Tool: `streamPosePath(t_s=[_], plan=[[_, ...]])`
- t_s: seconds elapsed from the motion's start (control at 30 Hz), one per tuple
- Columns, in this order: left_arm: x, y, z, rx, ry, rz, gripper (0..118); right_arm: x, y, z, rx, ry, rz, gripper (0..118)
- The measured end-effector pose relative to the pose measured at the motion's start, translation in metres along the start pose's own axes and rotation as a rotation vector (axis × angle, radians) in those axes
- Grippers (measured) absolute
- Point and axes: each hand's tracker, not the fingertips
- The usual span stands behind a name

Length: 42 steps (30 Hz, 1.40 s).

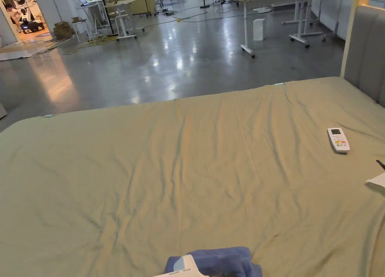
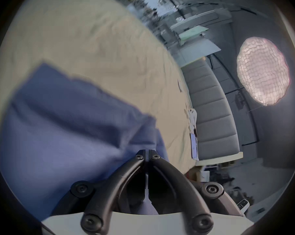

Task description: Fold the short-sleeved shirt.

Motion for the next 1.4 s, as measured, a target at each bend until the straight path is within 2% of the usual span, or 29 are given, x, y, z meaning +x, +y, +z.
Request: streamPosePath(t_s=[0.03,0.07,0.13,0.2,0.3,0.4,0.47,0.57,0.6,0.67,0.73,0.77,0.8,0.83,0.87,0.9,0.93,0.97,1.0,1.03,1.07,1.1,1.17,1.27,1.33,1.4], plan=[[-0.002,-0.007,-0.012,-0.007,0.056,0.021,1,0.001,-0.001,0.0,-0.006,-0.001,0.004,1],[-0.006,-0.013,-0.026,-0.029,0.119,-0.018,0,0.0,-0.002,0.001,-0.014,-0.001,0.011,1],[-0.007,-0.019,-0.037,0.023,0.112,-0.171,0,-0.003,-0.002,0.001,-0.025,-0.005,0.027,1],[0.001,-0.017,-0.033,0.016,0.124,-0.138,0,-0.006,0.0,0.0,-0.033,0.006,0.024,1],[0.011,-0.012,-0.022,0.002,0.129,-0.109,0,-0.017,0.01,-0.008,-0.016,0.118,-0.018,1],[0.009,-0.003,0.003,0.052,0.005,-0.113,1,-0.042,0.024,-0.031,-0.04,0.201,0.027,1],[0.017,-0.003,0.036,0.154,-0.09,-0.221,1,-0.061,0.029,-0.059,-0.071,0.271,0.093,1],[0.032,-0.008,0.089,0.247,-0.044,-0.39,1,-0.089,0.028,-0.115,-0.115,0.387,0.151,1],[0.031,-0.008,0.1,0.263,-0.036,-0.409,1,-0.096,0.03,-0.135,-0.173,0.409,0.134,1],[0.025,-0.011,0.126,0.287,-0.011,-0.405,3,-0.11,0.029,-0.183,-0.286,0.45,0.046,1],[0.014,-0.011,0.141,0.287,0.0,-0.39,12,-0.118,0.024,-0.22,-0.368,0.449,-0.004,1],[0.006,-0.011,0.148,0.288,0.011,-0.385,22,-0.122,0.02,-0.24,-0.467,0.413,0.013,1],[-0.008,-0.006,0.15,0.289,0.025,-0.377,41,-0.123,0.016,-0.251,-0.539,0.37,0.039,1],[-0.017,-0.005,0.154,0.294,0.057,-0.36,75,-0.118,0.006,-0.264,-0.606,0.296,0.08,1],[-0.026,-0.004,0.157,0.285,0.098,-0.34,96,-0.111,-0.002,-0.27,-0.633,0.261,0.094,1],[-0.036,-0.003,0.159,0.278,0.12,-0.313,107,-0.1,-0.006,-0.27,-0.582,0.338,0.027,1],[-0.043,0.002,0.16,0.267,0.115,-0.297,108,-0.092,-0.005,-0.27,-0.564,0.356,-0.051,1],[-0.052,0.005,0.162,0.258,0.092,-0.267,108,-0.087,-0.004,-0.262,-0.603,0.332,-0.145,1],[-0.058,0.008,0.162,0.242,0.07,-0.233,108,-0.085,-0.003,-0.263,-0.613,0.328,-0.186,1],[-0.064,0.012,0.16,0.225,0.052,-0.199,108,-0.085,-0.003,-0.265,-0.625,0.326,-0.193,1],[-0.074,0.021,0.155,0.209,0.027,-0.164,108,-0.091,-0.003,-0.265,-0.611,0.326,-0.108,1],[-0.079,0.025,0.151,0.2,0.011,-0.139,108,-0.096,-0.001,-0.264,-0.603,0.314,-0.063,1],[-0.087,0.035,0.137,0.175,0.013,-0.091,108,-0.1,0.0,-0.262,-0.596,0.308,-0.026,1],[-0.102,0.053,0.113,0.071,-0.035,-0.048,108,-0.096,0.001,-0.262,-0.602,0.314,-0.057,1],[-0.109,0.06,0.096,-0.002,-0.101,0.036,108,-0.094,0.0,-0.261,-0.601,0.323,-0.077,1],[-0.109,0.064,0.087,-0.003,-0.156,0.054,108,-0.091,-0.004,-0.265,-0.592,0.322,-0.084,1]])
